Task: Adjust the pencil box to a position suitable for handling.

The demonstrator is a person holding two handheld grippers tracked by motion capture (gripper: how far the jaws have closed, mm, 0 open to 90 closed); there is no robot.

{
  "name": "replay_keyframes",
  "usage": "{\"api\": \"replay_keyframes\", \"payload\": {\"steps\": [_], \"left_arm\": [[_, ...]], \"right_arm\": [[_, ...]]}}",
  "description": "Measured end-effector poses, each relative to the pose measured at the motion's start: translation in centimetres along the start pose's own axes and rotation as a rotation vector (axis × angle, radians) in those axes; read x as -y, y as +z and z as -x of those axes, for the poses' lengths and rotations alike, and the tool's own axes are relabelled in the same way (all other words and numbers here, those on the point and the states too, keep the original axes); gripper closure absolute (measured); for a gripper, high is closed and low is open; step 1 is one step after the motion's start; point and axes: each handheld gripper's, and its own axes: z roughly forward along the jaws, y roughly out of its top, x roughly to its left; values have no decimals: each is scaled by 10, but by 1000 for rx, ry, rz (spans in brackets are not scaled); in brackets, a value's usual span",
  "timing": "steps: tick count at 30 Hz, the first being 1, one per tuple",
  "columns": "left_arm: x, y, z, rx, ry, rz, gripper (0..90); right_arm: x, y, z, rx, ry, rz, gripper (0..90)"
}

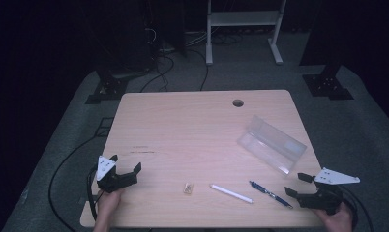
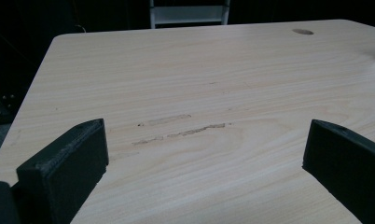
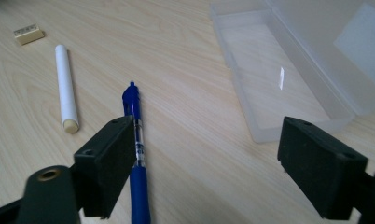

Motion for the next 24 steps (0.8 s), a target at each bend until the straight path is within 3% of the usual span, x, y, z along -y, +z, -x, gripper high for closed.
{"api": "replay_keyframes", "payload": {"steps": [5,10,15,24], "left_arm": [[0,0,3,4,24,-3,0],[0,0,5,0,52,-5,0],[1,0,7,1,56,-5,0],[1,0,7,7,68,-4,0]], "right_arm": [[-11,3,-6,-23,-18,23,169],[-24,11,-9,-46,-43,10,153],[-34,18,-12,-59,-83,-5,148],[-54,32,-11,-87,-101,-7,149]]}}
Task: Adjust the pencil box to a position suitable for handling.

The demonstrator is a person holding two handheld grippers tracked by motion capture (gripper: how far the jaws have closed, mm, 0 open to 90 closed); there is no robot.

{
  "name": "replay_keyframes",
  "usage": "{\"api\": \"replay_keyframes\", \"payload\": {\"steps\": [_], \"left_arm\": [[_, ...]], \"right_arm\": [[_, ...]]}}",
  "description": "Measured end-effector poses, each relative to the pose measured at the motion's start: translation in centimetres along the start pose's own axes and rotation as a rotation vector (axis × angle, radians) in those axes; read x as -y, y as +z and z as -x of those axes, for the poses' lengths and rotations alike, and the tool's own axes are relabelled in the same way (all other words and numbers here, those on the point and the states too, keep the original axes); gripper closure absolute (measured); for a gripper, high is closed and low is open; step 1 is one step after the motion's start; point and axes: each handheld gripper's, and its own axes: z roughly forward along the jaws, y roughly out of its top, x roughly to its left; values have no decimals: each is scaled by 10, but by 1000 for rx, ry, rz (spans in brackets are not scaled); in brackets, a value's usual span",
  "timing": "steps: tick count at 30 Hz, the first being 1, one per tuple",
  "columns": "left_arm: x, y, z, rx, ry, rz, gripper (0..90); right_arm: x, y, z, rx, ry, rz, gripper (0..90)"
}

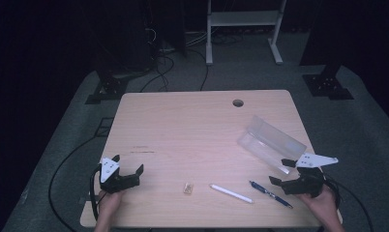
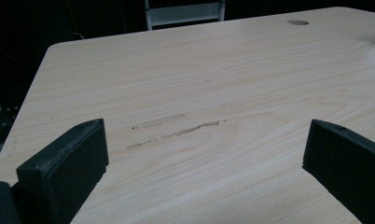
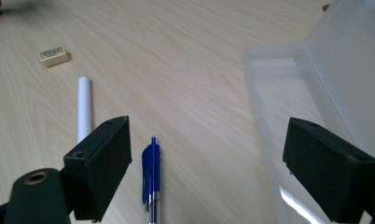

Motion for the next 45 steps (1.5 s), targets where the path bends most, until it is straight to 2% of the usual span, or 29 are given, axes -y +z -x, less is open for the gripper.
{"api": "replay_keyframes", "payload": {"steps": [7,14,19,23,24,31,36,41,45], "left_arm": [[0,-1,-1,-3,-12,13,0],[1,-1,0,-1,-2,13,0],[0,-2,-1,3,-4,12,0],[1,-2,0,3,0,14,0],[1,-2,0,3,0,14,0],[0,-2,-1,5,6,11,0],[0,-2,-1,5,6,8,0],[0,-2,-1,7,5,8,0],[0,-2,-1,7,5,8,0]], "right_arm": [[-16,11,0,-16,-27,-13,149],[-26,21,-2,-17,-55,-33,152],[-35,31,3,-10,-72,-58,161],[-38,41,8,-6,-82,-87,203],[-38,48,12,-4,-89,-114,220],[-36,59,23,10,-70,-160,266],[-33,73,36,38,-48,-223,326],[-31,77,45,46,-17,-239,381],[-31,80,48,48,-14,-257,419]]}}
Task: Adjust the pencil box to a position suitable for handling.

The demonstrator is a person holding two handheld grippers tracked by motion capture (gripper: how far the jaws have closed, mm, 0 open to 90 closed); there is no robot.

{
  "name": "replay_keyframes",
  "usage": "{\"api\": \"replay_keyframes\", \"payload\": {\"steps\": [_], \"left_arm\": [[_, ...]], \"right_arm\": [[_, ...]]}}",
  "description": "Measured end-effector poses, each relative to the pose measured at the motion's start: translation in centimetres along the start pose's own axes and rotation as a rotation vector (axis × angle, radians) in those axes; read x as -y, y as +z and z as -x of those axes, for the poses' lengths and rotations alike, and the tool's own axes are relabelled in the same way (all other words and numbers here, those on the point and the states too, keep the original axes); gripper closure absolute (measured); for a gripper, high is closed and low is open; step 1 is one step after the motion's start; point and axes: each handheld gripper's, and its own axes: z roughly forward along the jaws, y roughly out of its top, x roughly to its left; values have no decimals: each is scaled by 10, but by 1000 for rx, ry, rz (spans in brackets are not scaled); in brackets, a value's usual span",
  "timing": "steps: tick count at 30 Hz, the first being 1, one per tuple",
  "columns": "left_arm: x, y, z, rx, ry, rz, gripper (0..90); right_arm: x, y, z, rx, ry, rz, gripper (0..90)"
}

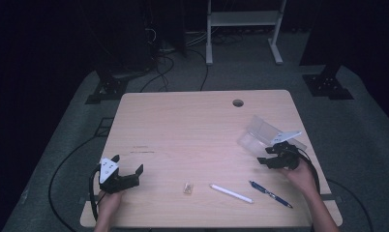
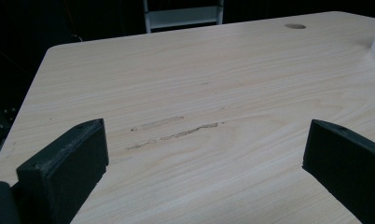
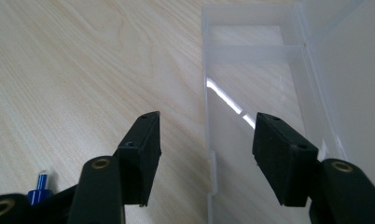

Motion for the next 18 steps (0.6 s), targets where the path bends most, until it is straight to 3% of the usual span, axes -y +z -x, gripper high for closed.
{"api": "replay_keyframes", "payload": {"steps": [6,11,18], "left_arm": [[0,0,0,0,0,1,0],[0,1,0,0,-12,3,0],[0,0,-1,4,-24,2,0]], "right_arm": [[-6,3,0,-9,-15,-23,492],[-10,12,-2,-24,-35,-85,571],[-9,18,0,-17,-54,-127,640]]}}
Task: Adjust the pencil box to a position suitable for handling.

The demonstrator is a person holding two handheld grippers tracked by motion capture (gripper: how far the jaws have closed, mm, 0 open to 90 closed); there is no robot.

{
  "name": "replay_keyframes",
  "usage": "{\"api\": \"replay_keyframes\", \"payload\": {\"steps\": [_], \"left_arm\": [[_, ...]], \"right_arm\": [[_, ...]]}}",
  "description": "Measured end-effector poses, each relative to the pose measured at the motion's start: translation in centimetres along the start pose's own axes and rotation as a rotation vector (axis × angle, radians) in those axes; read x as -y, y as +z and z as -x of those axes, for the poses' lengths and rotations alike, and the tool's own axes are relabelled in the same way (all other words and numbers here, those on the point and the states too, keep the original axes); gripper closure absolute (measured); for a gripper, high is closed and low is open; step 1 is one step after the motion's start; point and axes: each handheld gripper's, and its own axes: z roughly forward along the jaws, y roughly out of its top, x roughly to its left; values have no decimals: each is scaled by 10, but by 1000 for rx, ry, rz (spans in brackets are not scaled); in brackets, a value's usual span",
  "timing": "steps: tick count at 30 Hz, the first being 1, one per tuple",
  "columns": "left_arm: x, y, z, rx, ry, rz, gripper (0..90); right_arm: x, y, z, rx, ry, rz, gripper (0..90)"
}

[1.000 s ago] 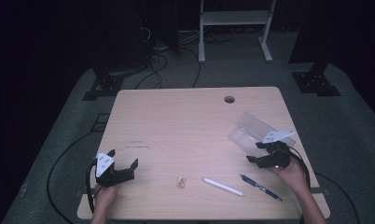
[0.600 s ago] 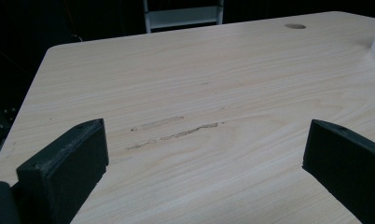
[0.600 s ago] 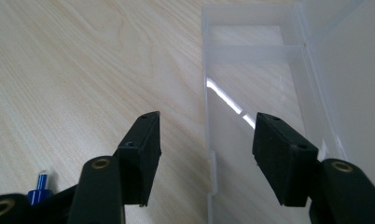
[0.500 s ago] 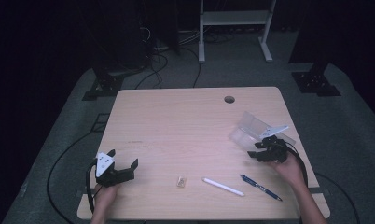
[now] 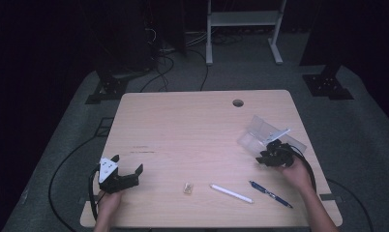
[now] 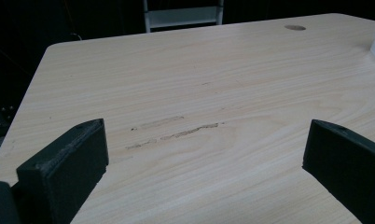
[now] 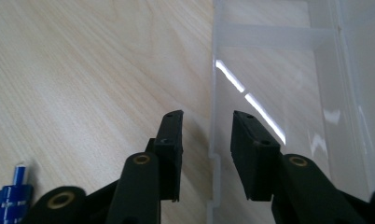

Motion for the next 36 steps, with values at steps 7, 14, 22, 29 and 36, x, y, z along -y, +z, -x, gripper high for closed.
{"api": "replay_keyframes", "payload": {"steps": [7,14,22,29,36], "left_arm": [[0,0,-1,-3,-9,3,0],[0,0,-2,1,-15,1,0],[0,0,-2,2,-21,1,0],[0,0,-2,2,-22,0,0],[0,0,-2,2,-23,0,0]], "right_arm": [[0,1,1,5,-29,-2,744],[-3,3,1,1,-48,-22,804],[-4,4,0,3,-73,-21,856],[-7,1,-5,6,-121,-18,861],[-13,-6,-9,-2,-140,-19,862]]}}
